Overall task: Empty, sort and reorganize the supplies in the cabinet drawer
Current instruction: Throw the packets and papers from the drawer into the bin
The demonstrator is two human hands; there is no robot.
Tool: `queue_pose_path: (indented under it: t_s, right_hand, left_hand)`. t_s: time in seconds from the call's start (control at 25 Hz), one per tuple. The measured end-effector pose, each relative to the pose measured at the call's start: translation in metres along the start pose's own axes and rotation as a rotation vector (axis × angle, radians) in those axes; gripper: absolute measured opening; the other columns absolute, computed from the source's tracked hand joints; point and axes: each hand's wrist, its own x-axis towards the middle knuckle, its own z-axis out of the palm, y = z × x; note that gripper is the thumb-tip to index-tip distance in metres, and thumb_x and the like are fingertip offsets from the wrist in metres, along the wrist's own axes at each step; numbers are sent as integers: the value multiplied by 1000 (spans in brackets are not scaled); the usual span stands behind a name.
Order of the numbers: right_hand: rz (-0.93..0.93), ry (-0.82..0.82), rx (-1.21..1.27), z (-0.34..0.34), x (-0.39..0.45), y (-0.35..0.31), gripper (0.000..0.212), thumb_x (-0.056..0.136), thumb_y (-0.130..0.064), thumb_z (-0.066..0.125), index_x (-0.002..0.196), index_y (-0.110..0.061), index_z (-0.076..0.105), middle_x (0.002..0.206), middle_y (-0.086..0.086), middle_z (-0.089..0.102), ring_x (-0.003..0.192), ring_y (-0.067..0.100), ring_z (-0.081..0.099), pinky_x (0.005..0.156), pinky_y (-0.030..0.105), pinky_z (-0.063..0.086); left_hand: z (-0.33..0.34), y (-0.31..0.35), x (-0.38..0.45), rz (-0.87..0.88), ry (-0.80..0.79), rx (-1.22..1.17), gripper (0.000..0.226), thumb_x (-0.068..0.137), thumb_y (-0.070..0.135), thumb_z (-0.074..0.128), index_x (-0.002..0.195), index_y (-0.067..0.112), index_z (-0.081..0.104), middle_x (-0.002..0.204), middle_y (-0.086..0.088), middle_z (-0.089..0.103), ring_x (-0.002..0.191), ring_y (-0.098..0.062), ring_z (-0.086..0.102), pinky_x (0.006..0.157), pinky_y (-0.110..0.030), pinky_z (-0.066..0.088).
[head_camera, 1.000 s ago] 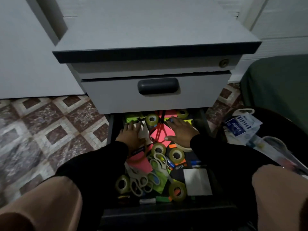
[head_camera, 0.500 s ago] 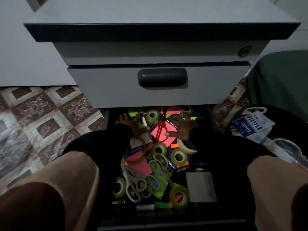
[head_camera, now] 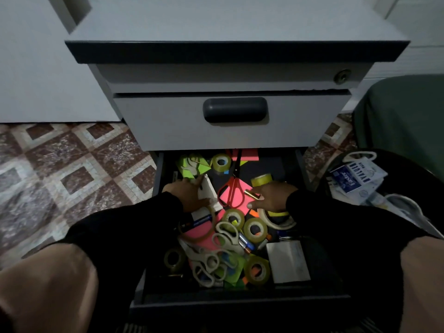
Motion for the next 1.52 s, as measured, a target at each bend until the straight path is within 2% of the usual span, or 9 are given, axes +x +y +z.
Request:
queue_pose_path:
  t_s: [0.12, 0.24, 0.44, 0.56, 0.76, 1.04, 1.2, 1.4, 1.52]
  right_hand:
    - [9, 379, 83, -2, -8, -4, 36, 96, -41, 45, 98, -11, 65, 105, 11, 66, 100, 29, 60, 73, 28, 41]
    - [-32, 615, 136, 1, 9, -2, 28, 96, -30, 47, 100, -7, 62, 108, 12, 58, 105, 30, 52, 82, 32, 38]
    - [48, 342, 115, -5, 55, -2, 63, 96, -39, 45, 147, -11, 23, 153, 9, 23, 142, 28, 19, 114, 41, 22]
    - [105, 193, 94, -3, 70, 1, 71, 97, -42, 41, 151, -15, 3, 160, 5, 0, 147, 25, -1, 118, 47, 8]
    - [104, 174, -34, -2, 55, -2, 74, 91, -49, 48, 149, -19, 13, 160, 0, -1, 146, 26, 7, 117, 44, 17]
    - [99, 63, -110, -6, 16, 3, 82, 86, -63, 45, 149, -19, 17, 156, 0, 18, 142, 29, 16, 112, 43, 21]
    - [92, 111, -4, 2, 7, 3, 79, 89, -56, 49, 150, -18, 15, 157, 2, 16, 144, 26, 12, 115, 43, 18]
    - [-30, 252, 77, 11, -2, -9, 63, 93, -37, 52, 147, -17, 27, 159, 4, 5, 147, 25, -1, 118, 42, 4]
    - [-141, 455, 290, 7, -8, -23, 48, 93, -28, 54, 138, -11, 44, 147, 12, 39, 138, 27, 32, 113, 33, 24]
  left_hand:
    - [-10, 1, -3, -10, 227, 53, 53, 94, 49, 41, 138, 20, 41, 134, -10, 50, 123, -30, 46, 92, -38, 43]
    - [-13, 3, 12, -26, 350, 54, 53, 95, 44, 41, 137, 12, 40, 138, -12, 39, 128, -29, 37, 99, -41, 38]
    - [-6, -2, 41, -5, 120, -39, 74, 96, 52, 34, 151, 19, -3, 159, -1, -2, 147, -25, 0, 116, -48, 10]
    - [-3, -2, 46, 5, 159, -138, 75, 95, 50, 37, 151, 20, -2, 159, -1, 0, 146, -26, 6, 115, -47, 16]
    - [3, -1, 36, 9, 262, 3, 70, 93, 44, 44, 149, 20, 12, 151, -11, 17, 136, -32, 24, 108, -47, 27]
    - [5, 0, 29, 10, 276, -56, 54, 96, 24, 41, 145, 11, 20, 157, -6, 14, 146, -24, 11, 113, -45, 22]
    - [1, 3, 28, 9, 353, 2, 49, 91, 24, 52, 134, 10, 32, 140, -10, 41, 131, -27, 39, 103, -39, 33]
    - [15, 10, 11, 14, 347, -157, 59, 80, 35, 67, 125, 11, 37, 129, -10, 41, 122, -31, 44, 100, -41, 35]
    - [20, 17, -7, 92, 419, -294, 63, 76, 39, 71, 124, 11, 40, 126, -8, 43, 119, -28, 45, 97, -43, 39]
